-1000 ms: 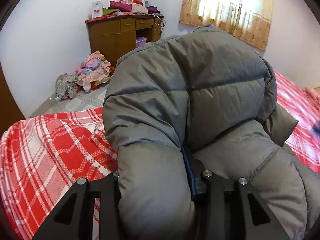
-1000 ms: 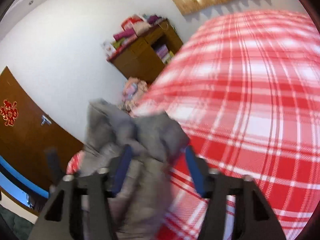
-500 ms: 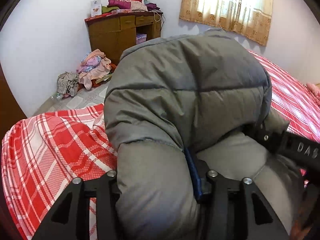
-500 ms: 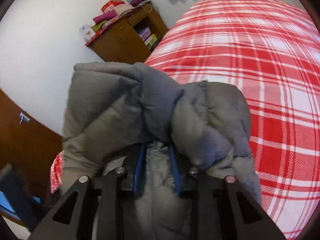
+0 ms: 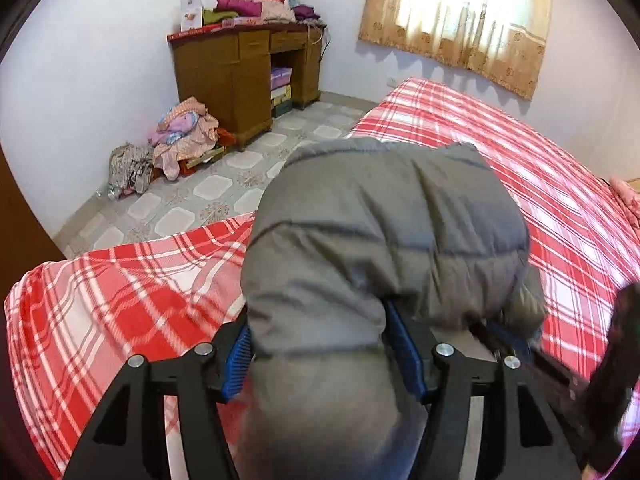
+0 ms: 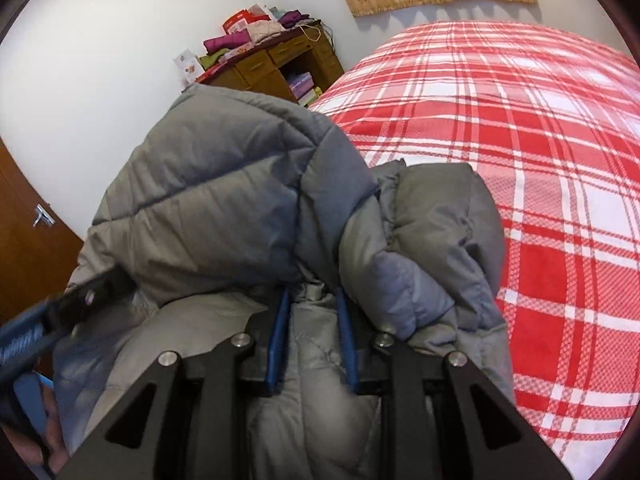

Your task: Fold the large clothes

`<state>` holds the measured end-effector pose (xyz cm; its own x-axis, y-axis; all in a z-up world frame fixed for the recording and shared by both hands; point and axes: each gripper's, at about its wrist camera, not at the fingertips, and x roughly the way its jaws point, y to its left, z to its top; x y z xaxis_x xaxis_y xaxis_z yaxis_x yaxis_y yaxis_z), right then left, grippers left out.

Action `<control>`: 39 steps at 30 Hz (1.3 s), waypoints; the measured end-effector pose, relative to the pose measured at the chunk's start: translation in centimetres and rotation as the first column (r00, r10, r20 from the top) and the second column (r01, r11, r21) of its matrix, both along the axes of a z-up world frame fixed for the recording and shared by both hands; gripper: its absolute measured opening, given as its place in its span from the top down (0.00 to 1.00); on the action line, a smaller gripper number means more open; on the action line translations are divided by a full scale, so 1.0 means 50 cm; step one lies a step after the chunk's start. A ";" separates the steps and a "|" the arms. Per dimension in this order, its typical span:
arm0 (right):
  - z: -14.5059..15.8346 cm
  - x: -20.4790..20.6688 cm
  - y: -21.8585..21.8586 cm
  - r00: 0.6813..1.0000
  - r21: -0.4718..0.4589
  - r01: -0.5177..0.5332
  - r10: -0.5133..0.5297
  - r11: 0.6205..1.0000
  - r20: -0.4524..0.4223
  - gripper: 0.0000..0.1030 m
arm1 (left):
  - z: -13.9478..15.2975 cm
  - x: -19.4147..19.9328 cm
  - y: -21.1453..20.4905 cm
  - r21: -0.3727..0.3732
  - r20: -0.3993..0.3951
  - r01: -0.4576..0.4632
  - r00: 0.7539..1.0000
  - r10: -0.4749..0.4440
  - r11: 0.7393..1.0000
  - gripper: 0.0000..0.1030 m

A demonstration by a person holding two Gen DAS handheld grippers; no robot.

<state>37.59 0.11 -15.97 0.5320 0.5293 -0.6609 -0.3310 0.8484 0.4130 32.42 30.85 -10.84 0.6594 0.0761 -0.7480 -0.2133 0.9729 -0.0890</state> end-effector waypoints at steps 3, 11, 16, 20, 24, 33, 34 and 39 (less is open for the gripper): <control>-0.002 0.002 -0.002 1.000 -0.002 -0.008 0.008 1.000 -0.002 0.76 | -0.025 0.041 -0.014 0.074 -0.031 0.012 0.999 -0.010 0.997 0.18; -0.010 0.014 -0.012 1.000 0.019 -0.001 0.002 1.000 -0.026 0.77 | -0.079 0.067 -0.004 0.042 -0.060 -0.026 0.998 0.029 0.999 0.09; -0.011 0.015 -0.013 1.000 0.020 0.005 -0.005 1.000 -0.027 0.78 | -0.091 0.082 -0.011 0.061 -0.079 -0.040 0.996 0.044 0.997 0.06; -0.008 0.012 -0.006 1.000 -0.004 0.008 -0.008 1.000 -0.014 0.78 | -0.088 0.077 -0.011 0.069 -0.076 -0.046 0.996 0.051 0.997 0.05; 0.003 0.003 0.009 1.000 -0.074 -0.001 0.000 0.997 -0.003 0.78 | -0.079 0.064 -0.011 0.069 -0.087 -0.052 0.994 0.058 0.996 0.05; 0.087 -0.081 -0.054 1.000 -0.045 0.018 -0.018 0.999 0.002 0.39 | 0.009 -0.074 -0.035 0.033 -0.041 -0.044 0.998 0.045 0.998 0.06; 0.095 -0.105 -0.062 0.999 -0.058 0.024 -0.022 0.998 0.025 0.36 | 0.024 -0.103 -0.049 0.044 -0.018 -0.034 0.999 0.035 0.998 0.06; 0.122 -0.212 -0.102 0.994 -0.089 0.076 -0.069 0.993 0.080 0.34 | 0.067 -0.207 -0.114 0.138 0.048 0.007 0.999 -0.013 0.990 0.06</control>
